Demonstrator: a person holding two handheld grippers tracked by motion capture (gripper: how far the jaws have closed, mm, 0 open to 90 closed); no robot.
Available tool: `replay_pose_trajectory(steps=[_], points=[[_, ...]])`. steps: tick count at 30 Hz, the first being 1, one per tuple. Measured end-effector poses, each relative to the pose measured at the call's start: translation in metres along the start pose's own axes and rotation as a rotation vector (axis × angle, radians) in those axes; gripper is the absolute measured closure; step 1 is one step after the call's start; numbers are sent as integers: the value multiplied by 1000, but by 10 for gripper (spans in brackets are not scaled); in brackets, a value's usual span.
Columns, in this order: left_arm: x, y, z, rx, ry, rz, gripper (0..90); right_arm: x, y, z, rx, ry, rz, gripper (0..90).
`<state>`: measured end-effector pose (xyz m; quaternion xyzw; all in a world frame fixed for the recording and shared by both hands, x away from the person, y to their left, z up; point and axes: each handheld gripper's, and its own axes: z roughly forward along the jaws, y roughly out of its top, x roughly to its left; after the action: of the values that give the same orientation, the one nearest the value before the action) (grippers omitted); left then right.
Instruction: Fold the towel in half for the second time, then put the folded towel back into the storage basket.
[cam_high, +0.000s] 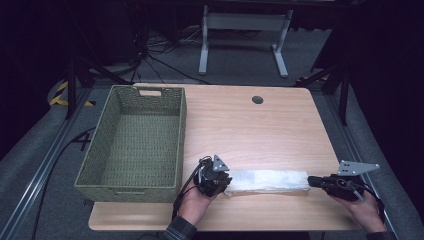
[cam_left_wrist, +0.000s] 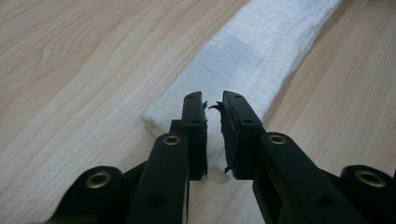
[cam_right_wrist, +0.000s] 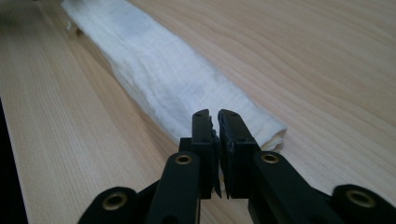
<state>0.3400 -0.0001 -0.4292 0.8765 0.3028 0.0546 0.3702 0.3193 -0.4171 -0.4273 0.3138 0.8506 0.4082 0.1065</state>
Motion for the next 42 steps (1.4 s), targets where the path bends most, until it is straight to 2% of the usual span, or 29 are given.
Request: replay_pose_trajectory(steps=[2, 3, 4, 5, 7, 8, 10, 11, 14, 18, 20, 21, 26, 36, 38, 39, 42], points=[[1, -1, 8, 40, -27, -5, 840, 0, -3, 7, 39, 13, -3, 889], [1, -1, 8, 40, -27, -5, 843, 0, -3, 7, 39, 13, -3, 889], [1, -3, 12, 51, -31, -3, 846, 0, -6, 11, 77, 15, -5, 891], [1, -4, 14, 62, -36, 2, 846, 0, -6, 11, 77, 15, -5, 891], [3, -6, 19, 124, -36, 14, 853, -2, -8, 15, 109, 7, -11, 894], [6, -8, 21, 118, -39, 20, 865, -3, -10, 18, 129, 1, -18, 896], [6, -7, 20, 132, -31, 21, 870, -4, -10, 19, 130, -2, -26, 896], [6, -7, 21, 131, -19, 45, 875, -4, -9, 19, 132, -7, -26, 897], [6, -6, 20, 144, -21, 51, 874, -5, -8, 21, 145, -25, -42, 898], [4, -2, 18, 95, -31, 29, 756, -5, -7, 21, 147, -23, -35, 897], [6, 3, 18, 82, -28, 40, 678, -5, -6, 22, 147, -27, -34, 897], [5, 3, 18, 70, -33, 21, 645, -6, -5, 22, 150, -32, -32, 897], [5, 13, 19, 44, -30, 43, 546, -10, 1, 28, 154, -51, -30, 897], [13, 27, 26, 14, -40, 65, 491, -24, 14, 41, 157, -72, -10, 898], [13, 27, 27, 6, -42, 56, 490, -26, 16, 43, 161, -70, -6, 898], [15, 29, 27, 13, -38, 72, 483, -28, 20, 47, 168, -76, -6, 898], [16, 30, 29, 9, -38, 62, 483, -31, 24, 52, 172, -81, -5, 898]])
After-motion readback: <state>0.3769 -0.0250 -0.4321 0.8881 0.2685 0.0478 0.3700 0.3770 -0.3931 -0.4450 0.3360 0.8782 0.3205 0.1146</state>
